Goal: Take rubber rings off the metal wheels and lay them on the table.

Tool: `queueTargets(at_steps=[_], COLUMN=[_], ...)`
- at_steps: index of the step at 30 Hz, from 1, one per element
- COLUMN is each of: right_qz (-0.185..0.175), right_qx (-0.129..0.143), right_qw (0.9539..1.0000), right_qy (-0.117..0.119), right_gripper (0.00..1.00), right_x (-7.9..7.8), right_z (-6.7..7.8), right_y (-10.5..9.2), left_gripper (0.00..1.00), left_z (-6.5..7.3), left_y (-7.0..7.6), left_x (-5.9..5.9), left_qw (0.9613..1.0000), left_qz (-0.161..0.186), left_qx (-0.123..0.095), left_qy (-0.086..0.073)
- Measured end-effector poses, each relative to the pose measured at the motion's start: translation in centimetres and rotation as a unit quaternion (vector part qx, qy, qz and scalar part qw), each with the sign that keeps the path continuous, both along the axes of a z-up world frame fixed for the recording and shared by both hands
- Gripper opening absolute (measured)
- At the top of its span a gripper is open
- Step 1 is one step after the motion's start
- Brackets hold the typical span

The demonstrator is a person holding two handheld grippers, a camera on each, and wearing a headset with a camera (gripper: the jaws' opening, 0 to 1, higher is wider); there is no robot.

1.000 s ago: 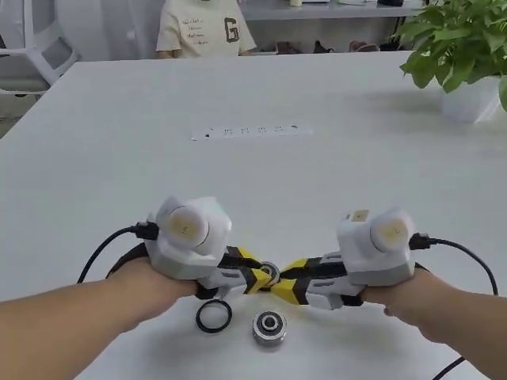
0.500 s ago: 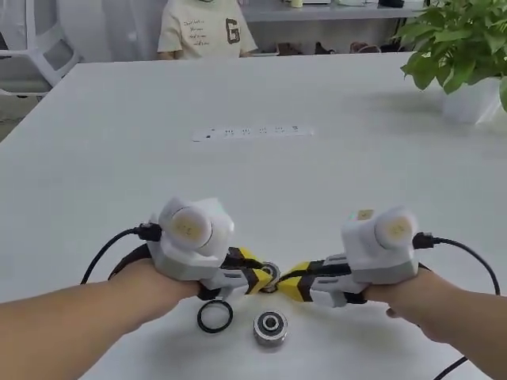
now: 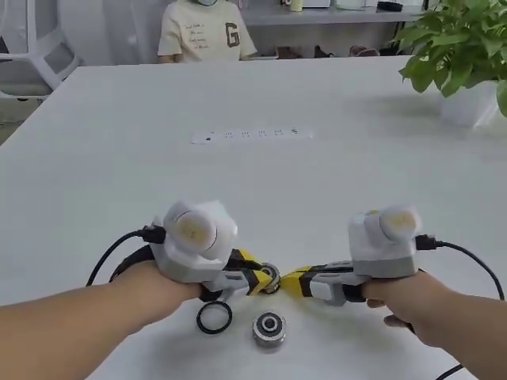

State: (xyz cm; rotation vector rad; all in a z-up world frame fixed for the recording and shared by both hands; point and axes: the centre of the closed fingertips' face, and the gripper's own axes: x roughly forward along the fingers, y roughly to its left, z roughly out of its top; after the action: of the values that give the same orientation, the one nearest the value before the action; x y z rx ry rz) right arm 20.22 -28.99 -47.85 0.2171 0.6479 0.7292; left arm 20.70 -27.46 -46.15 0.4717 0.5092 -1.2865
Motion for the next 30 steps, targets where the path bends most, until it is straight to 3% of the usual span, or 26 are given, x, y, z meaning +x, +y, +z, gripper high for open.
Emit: queueTargets(at_steps=[6,16,26,30], right_qz=[-0.021,-0.023,-0.010,0.013], right_qx=[0.029,0.028,0.029,0.049], right_qw=[0.9994,0.9993,0.9995,0.9984], right_qy=[-0.004,-0.005,-0.013,-0.025], right_gripper=[0.00,0.00,0.00,0.00], right_x=[0.3,0.1,-0.2,-0.6], right_z=[1.1,1.6,2.1,2.9], right_y=[0.1,0.4,1.0,2.1], left_gripper=[0.06,0.06,0.06,0.06], left_z=[0.0,0.0,0.0,0.0], left_y=[0.0,0.0,0.0,0.0], left_x=[0.0,-0.1,0.0,-0.1], left_qw=[1.0000,0.9998,0.9998,0.9998], left_qz=[0.005,0.014,0.012,0.013], left_qx=[0.002,0.010,0.013,0.013], left_qy=[0.001,-0.005,-0.009,-0.009])
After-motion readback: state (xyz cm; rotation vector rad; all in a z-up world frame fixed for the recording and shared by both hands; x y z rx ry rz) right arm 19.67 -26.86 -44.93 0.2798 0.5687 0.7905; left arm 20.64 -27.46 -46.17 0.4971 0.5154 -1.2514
